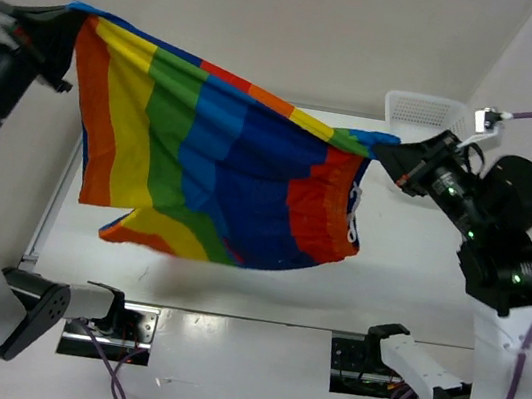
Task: Fold and stack the shorts
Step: Fold the shorts
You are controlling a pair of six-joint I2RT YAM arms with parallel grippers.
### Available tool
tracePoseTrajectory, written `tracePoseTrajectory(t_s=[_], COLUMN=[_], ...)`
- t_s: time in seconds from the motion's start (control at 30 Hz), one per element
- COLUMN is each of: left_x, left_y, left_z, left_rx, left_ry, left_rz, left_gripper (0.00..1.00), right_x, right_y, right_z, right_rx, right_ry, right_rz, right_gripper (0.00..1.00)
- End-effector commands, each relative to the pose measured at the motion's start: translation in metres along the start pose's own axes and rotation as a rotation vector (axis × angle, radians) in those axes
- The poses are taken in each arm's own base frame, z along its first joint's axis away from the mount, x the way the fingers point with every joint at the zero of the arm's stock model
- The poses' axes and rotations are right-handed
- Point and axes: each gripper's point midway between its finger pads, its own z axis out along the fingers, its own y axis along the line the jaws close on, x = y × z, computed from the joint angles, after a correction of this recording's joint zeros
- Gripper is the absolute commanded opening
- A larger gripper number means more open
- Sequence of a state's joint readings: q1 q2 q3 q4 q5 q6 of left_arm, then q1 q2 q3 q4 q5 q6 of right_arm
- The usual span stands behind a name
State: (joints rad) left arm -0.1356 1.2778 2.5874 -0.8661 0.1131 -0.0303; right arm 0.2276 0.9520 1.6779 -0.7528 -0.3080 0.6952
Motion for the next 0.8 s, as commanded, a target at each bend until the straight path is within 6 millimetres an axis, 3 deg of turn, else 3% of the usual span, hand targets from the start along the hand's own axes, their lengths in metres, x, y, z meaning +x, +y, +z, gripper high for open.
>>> tracePoseTrajectory(t_s=[0.0, 0.03, 0.07, 0.13, 0.17, 0.2, 0.23, 0.27, 0.33, 0.37, 0.43, 0.47, 0.5, 0.53, 0.63, 0.7, 0.77], left_x=[0.018, 0.046, 0.057, 0.099, 0.108, 0.142, 0.156, 0.185, 0.214, 0.238, 0.266, 0.304, 0.299, 0.311, 0.371, 0.387, 0.411], left_y=[0.054, 0.056, 0.057, 0.062, 0.065, 0.069, 0.070, 0.073, 0.076, 0.085, 0.093, 0.097, 0.100, 0.101, 0.107, 0.108, 0.111], left_z=[0.041, 0.061, 0.068, 0.099, 0.108, 0.128, 0.139, 0.159, 0.180, 0.198, 0.212, 0.226, 0.233, 0.239, 0.248, 0.250, 0.251], left_rx=[-0.259, -0.256, -0.254, -0.262, -0.270, -0.275, -0.273, -0.261, -0.217, -0.189, -0.159, -0.141, -0.129, -0.120, -0.085, -0.064, -0.052], left_ry=[0.014, 0.080, 0.099, 0.173, 0.186, 0.257, 0.278, 0.327, 0.367, 0.393, 0.432, 0.489, 0.460, 0.462, 0.552, 0.571, 0.605], left_rz=[0.037, 0.035, 0.034, 0.033, 0.033, 0.033, 0.033, 0.031, 0.023, 0.016, 0.004, -0.011, -0.010, -0.012, -0.045, -0.059, -0.074], left_gripper=[0.00, 0.00, 0.00, 0.00, 0.00, 0.00, 0.00, 0.00, 0.00, 0.00, 0.00, 0.00, 0.00, 0.00, 0.00, 0.00, 0.00], right_x=[0.018, 0.021, 0.032, 0.037, 0.049, 0.048, 0.053, 0.064, 0.059, 0.075, 0.069, 0.088, 0.084, 0.084, 0.100, 0.108, 0.115], right_y=[-0.071, -0.079, -0.098, -0.114, -0.136, -0.144, -0.156, -0.180, -0.194, -0.218, -0.240, -0.265, -0.266, -0.277, -0.305, -0.328, -0.336], right_z=[0.032, 0.039, 0.054, 0.076, 0.093, 0.107, 0.118, 0.137, 0.160, 0.181, 0.198, 0.212, 0.223, 0.230, 0.259, 0.274, 0.283], right_rx=[0.244, 0.262, 0.306, 0.322, 0.368, 0.370, 0.390, 0.434, 0.442, 0.477, 0.511, 0.547, 0.539, 0.556, 0.575, 0.603, 0.611], right_ry=[0.019, 0.023, 0.058, 0.061, 0.096, 0.078, 0.090, 0.126, 0.111, 0.152, 0.144, 0.187, 0.178, 0.182, 0.231, 0.257, 0.281], right_rz=[0.052, 0.055, 0.066, 0.068, 0.079, 0.074, 0.066, 0.080, 0.068, 0.080, 0.078, 0.091, 0.088, 0.094, 0.089, 0.092, 0.101], right_gripper=[0.00, 0.00, 0.00, 0.00, 0.00, 0.00, 0.00, 0.00, 0.00, 0.00, 0.00, 0.00, 0.00, 0.00, 0.00, 0.00, 0.00])
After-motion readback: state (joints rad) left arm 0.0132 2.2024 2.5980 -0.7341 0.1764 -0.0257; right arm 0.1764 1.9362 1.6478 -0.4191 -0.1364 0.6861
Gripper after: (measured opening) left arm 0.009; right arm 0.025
